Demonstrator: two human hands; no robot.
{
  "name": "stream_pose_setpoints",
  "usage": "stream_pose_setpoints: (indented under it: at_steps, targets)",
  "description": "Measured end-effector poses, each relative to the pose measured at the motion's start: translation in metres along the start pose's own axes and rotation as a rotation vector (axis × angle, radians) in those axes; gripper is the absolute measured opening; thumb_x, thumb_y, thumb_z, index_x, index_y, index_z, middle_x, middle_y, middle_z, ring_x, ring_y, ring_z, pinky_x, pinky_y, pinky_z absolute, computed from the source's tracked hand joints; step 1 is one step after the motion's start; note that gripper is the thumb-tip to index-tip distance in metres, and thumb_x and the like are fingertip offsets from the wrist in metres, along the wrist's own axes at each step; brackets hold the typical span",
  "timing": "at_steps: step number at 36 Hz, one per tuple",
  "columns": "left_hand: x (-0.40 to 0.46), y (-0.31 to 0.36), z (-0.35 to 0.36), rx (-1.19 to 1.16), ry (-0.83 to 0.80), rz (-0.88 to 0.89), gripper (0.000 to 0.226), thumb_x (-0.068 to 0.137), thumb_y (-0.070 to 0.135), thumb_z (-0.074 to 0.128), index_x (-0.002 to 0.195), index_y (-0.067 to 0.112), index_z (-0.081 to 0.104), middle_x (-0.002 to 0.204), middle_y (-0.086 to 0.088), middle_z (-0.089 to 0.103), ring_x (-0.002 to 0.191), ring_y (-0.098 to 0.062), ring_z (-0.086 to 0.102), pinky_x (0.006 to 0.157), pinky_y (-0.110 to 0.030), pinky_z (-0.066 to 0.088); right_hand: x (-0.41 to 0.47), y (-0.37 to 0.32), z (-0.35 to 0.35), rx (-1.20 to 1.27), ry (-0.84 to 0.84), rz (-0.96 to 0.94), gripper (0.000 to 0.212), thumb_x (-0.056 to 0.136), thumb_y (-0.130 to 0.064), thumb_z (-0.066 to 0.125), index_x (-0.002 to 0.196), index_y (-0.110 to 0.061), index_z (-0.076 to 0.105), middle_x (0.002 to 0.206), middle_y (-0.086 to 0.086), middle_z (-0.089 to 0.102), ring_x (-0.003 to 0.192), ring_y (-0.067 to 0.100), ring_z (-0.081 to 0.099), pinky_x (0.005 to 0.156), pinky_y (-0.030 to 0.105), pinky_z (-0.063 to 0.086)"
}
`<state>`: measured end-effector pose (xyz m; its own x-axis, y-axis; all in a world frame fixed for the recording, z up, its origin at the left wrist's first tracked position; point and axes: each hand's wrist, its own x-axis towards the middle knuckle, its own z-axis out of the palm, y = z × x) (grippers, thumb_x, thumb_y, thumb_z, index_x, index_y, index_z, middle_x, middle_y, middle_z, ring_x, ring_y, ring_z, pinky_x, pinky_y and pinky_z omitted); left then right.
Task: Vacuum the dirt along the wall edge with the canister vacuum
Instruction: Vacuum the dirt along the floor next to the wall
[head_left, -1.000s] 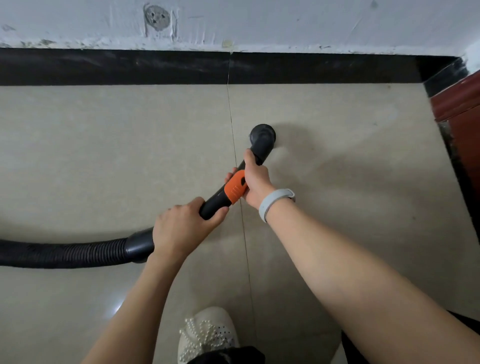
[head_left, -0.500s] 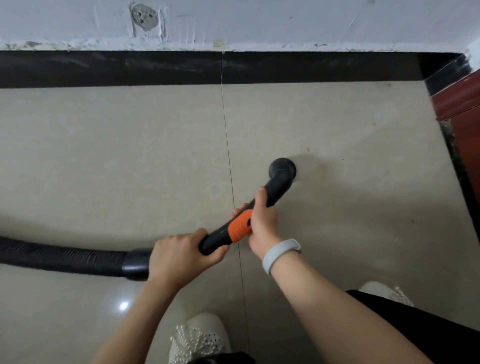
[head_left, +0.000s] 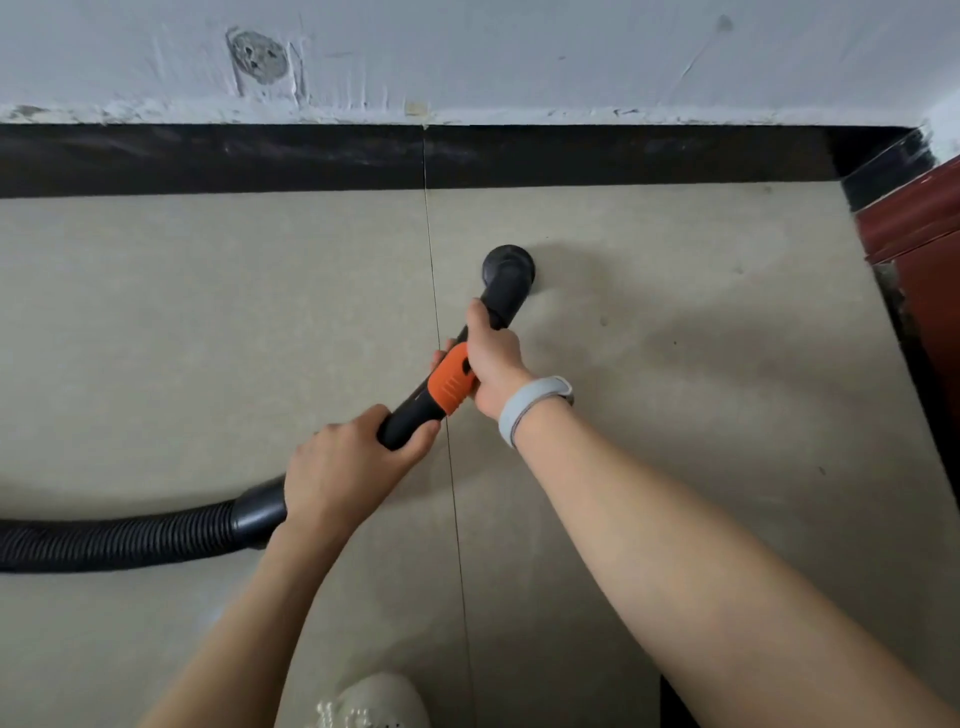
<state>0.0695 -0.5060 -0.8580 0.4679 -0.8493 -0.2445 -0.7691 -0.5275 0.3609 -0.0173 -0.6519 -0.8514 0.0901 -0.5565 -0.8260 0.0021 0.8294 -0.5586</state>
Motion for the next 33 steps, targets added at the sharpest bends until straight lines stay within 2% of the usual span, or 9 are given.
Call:
stream_pose_setpoints:
  at_steps: [4,8,11,15,19,23,26,28,33]
  targets:
    - [0.013,0.034,0.006,0.088,-0.104,0.126,0.055,0.068,0.079,0.031,0.065,0.025,0.041,0.051,0.008,0.042,0.059,-0.024,0.054,0.055,-0.03,0.032,0.01,-0.008,-0.039,0.097,0.151,-0.037,0.036,0.098,-0.035,0.052,0.077,-0.007,0.045,0.057,0.007,0.052,0.04,0.02,0.054,0.053,0.034,0.051]
    - [0.011,0.053,0.016,0.096,-0.147,0.193,0.056,0.069,0.08,0.027,0.07,0.026,0.043,0.053,0.009,0.041,0.062,-0.023,0.056,0.056,-0.03,0.034,0.015,-0.009,-0.067,0.121,0.216,-0.019,0.035,0.097,-0.039,0.053,0.081,-0.008,0.046,0.051,0.004,0.053,0.036,0.019,0.056,0.051,0.032,0.052]
    - [0.024,0.049,0.012,0.054,-0.113,0.137,0.056,0.069,0.081,0.028,0.067,0.026,0.041,0.054,0.008,0.046,0.058,-0.023,0.052,0.056,-0.031,0.034,0.024,-0.023,-0.05,0.103,0.149,-0.037,0.035,0.098,-0.037,0.052,0.081,-0.007,0.045,0.06,0.008,0.054,0.039,0.02,0.055,0.051,0.033,0.052]
    - [0.049,0.042,0.002,0.011,-0.031,0.024,0.056,0.072,0.079,0.034,0.064,0.024,0.042,0.055,0.004,0.051,0.055,-0.024,0.052,0.053,-0.03,0.034,0.041,-0.052,-0.013,-0.003,-0.006,-0.037,0.034,0.098,-0.039,0.051,0.086,-0.008,0.044,0.068,0.009,0.055,0.051,0.022,0.058,0.068,0.039,0.057]
    - [0.07,0.051,-0.005,0.025,-0.033,0.033,0.057,0.074,0.076,0.038,0.064,0.021,0.046,0.054,0.003,0.053,0.053,-0.019,0.053,0.051,-0.028,0.033,0.048,-0.067,-0.012,-0.03,-0.028,-0.031,0.035,0.097,-0.044,0.05,0.086,-0.011,0.046,0.071,0.008,0.058,0.06,0.022,0.06,0.086,0.043,0.056]
    - [0.059,0.074,0.004,0.132,-0.165,0.197,0.058,0.069,0.08,0.03,0.066,0.023,0.042,0.054,0.007,0.05,0.057,-0.021,0.056,0.052,-0.03,0.035,0.035,-0.05,-0.062,0.137,0.153,-0.027,0.034,0.097,-0.041,0.053,0.082,-0.011,0.047,0.06,0.005,0.057,0.042,0.018,0.058,0.059,0.034,0.056]
    - [0.033,0.083,0.021,0.218,-0.248,0.329,0.057,0.067,0.082,0.029,0.073,0.026,0.039,0.067,0.003,0.062,0.073,-0.025,0.065,0.057,-0.03,0.035,0.012,-0.015,-0.104,0.289,0.307,-0.019,0.037,0.097,-0.039,0.053,0.076,-0.009,0.046,0.048,0.003,0.053,0.035,0.017,0.054,0.046,0.028,0.048]
    - [0.018,0.084,0.031,0.255,-0.302,0.422,0.057,0.066,0.083,0.024,0.079,0.03,0.041,0.072,0.003,0.064,0.076,-0.022,0.067,0.057,-0.028,0.035,-0.004,0.006,-0.124,0.327,0.397,-0.009,0.039,0.099,-0.039,0.051,0.078,-0.006,0.048,0.052,0.007,0.054,0.035,0.017,0.055,0.039,0.024,0.046]
    - [0.015,0.083,0.034,0.243,-0.264,0.472,0.058,0.064,0.083,0.019,0.076,0.03,0.041,0.052,0.007,0.037,0.066,-0.018,0.064,0.053,-0.028,0.033,-0.009,0.01,-0.129,0.346,0.459,-0.036,0.038,0.1,-0.036,0.049,0.079,-0.004,0.048,0.053,0.008,0.053,0.034,0.017,0.055,0.037,0.023,0.046]
